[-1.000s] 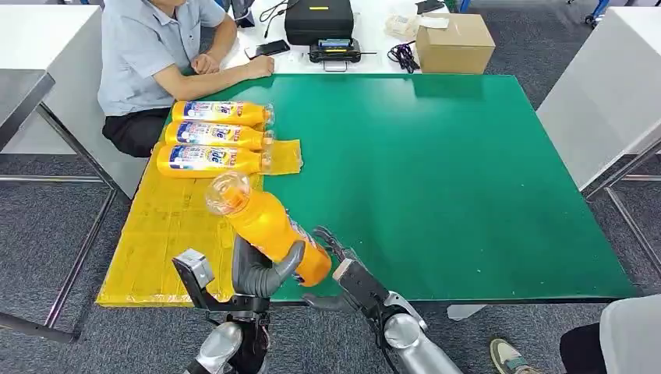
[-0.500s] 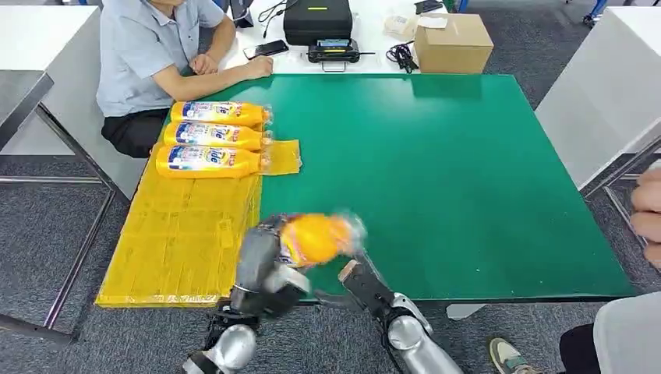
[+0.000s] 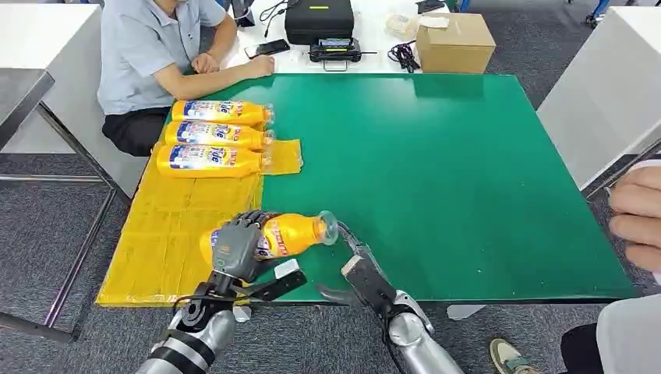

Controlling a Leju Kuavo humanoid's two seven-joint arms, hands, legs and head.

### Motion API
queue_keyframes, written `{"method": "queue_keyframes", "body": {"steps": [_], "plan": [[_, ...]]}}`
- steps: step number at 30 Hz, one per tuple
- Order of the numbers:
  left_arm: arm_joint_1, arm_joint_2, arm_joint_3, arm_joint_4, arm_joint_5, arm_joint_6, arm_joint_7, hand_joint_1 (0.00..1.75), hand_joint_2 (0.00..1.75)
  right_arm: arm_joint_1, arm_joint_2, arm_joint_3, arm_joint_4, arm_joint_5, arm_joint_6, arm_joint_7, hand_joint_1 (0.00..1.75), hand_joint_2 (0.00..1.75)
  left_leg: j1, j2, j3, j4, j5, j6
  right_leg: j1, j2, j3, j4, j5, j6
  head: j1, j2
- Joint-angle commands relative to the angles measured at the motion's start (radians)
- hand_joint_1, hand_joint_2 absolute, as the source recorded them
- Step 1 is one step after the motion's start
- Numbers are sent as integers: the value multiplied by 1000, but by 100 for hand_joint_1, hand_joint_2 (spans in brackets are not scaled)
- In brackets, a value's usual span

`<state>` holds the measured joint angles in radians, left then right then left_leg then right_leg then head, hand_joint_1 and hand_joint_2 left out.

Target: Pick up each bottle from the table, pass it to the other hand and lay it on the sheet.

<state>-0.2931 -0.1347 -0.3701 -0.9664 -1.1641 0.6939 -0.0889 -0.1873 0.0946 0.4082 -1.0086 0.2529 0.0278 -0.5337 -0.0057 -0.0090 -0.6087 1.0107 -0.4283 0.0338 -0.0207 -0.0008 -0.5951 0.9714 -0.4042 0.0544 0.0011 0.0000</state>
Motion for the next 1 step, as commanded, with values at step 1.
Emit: {"method": "queue_keyframes", "body": {"steps": [1], "plan": [[-154,59,48,286,-157,-4,74,175,175,-55,12,-37,88,10,5,4,0,175,2,2,4,0,-1,-3,2,1,4,0,0,-4,0,0]]}}
